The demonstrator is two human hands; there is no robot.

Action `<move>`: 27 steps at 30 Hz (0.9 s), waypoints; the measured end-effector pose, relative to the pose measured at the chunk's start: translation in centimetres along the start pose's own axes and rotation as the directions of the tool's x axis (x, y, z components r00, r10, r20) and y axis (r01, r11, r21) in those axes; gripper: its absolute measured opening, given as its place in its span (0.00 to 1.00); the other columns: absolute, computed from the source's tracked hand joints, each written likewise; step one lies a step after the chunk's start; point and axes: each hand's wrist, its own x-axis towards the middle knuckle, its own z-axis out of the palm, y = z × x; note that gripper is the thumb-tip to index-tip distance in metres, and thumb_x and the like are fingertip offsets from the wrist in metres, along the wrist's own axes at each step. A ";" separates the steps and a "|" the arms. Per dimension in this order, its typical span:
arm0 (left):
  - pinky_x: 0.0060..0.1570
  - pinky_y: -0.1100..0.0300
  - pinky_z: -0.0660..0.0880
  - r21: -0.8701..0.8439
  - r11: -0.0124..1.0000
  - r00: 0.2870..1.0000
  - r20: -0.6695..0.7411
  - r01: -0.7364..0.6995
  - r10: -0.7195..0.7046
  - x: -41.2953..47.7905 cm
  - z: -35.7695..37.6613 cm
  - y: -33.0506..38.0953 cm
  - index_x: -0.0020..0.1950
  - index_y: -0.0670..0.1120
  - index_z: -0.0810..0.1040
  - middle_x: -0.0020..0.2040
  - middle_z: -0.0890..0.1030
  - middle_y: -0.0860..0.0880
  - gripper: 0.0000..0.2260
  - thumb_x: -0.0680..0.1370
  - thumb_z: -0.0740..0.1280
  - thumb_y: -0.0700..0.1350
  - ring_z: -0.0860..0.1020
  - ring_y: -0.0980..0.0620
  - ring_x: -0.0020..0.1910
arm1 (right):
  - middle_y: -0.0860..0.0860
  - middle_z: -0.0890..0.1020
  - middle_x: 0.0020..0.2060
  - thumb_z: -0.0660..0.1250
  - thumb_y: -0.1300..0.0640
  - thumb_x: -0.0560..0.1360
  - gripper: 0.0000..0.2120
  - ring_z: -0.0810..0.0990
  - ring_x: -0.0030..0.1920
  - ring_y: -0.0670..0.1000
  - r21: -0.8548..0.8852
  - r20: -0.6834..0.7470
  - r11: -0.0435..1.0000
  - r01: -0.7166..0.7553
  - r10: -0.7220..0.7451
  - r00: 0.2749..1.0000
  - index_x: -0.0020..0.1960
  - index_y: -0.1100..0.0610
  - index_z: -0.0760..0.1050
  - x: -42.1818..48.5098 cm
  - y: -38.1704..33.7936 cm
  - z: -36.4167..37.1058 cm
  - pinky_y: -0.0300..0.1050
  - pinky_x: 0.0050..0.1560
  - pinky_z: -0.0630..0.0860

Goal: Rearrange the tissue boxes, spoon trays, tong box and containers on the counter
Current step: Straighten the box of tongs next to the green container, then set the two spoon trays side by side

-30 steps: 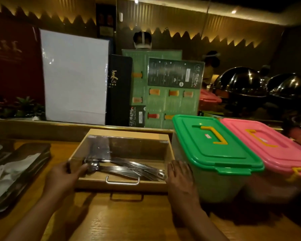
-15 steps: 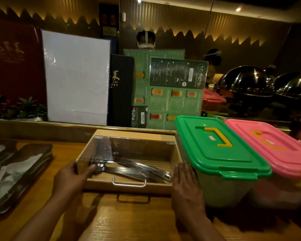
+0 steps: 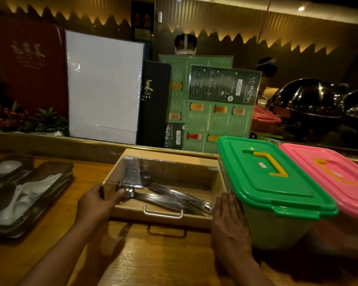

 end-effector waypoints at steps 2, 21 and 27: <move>0.48 0.48 0.80 0.000 1.000 1.000 -0.002 0.015 -0.015 0.1 0.0 0.1 0.46 0.56 0.78 0.40 0.80 0.58 0.11 0.71 0.78 0.52 0.80 0.51 0.44 | 0.72 0.76 0.63 0.54 0.73 0.62 0.31 0.76 0.65 0.69 -0.011 -0.034 1.000 0.010 -0.011 0.999 0.64 0.74 0.73 -0.1 0.1 -0.1 0.50 0.75 0.41; 0.68 0.47 0.72 0.069 0.997 0.996 0.088 -0.030 0.024 -0.2 -8.3 -2.2 0.77 0.55 0.65 0.75 0.71 0.50 0.36 0.72 0.75 0.58 0.69 0.52 0.73 | 0.60 0.77 0.66 0.79 0.50 0.66 0.33 0.73 0.66 0.63 0.311 0.019 0.941 0.133 -0.145 0.989 0.69 0.56 0.75 -0.2 -7.9 -4.0 0.65 0.67 0.70; 0.62 0.47 0.76 0.226 0.967 0.994 0.020 -0.113 0.111 3.0 -18.8 -5.5 0.72 0.55 0.72 0.69 0.76 0.50 0.26 0.74 0.74 0.54 0.75 0.49 0.67 | 0.41 0.74 0.62 0.72 0.44 0.74 0.26 0.72 0.60 0.42 0.700 0.117 0.705 0.114 -0.271 0.956 0.70 0.44 0.69 -0.1 -20.6 -5.1 0.41 0.60 0.73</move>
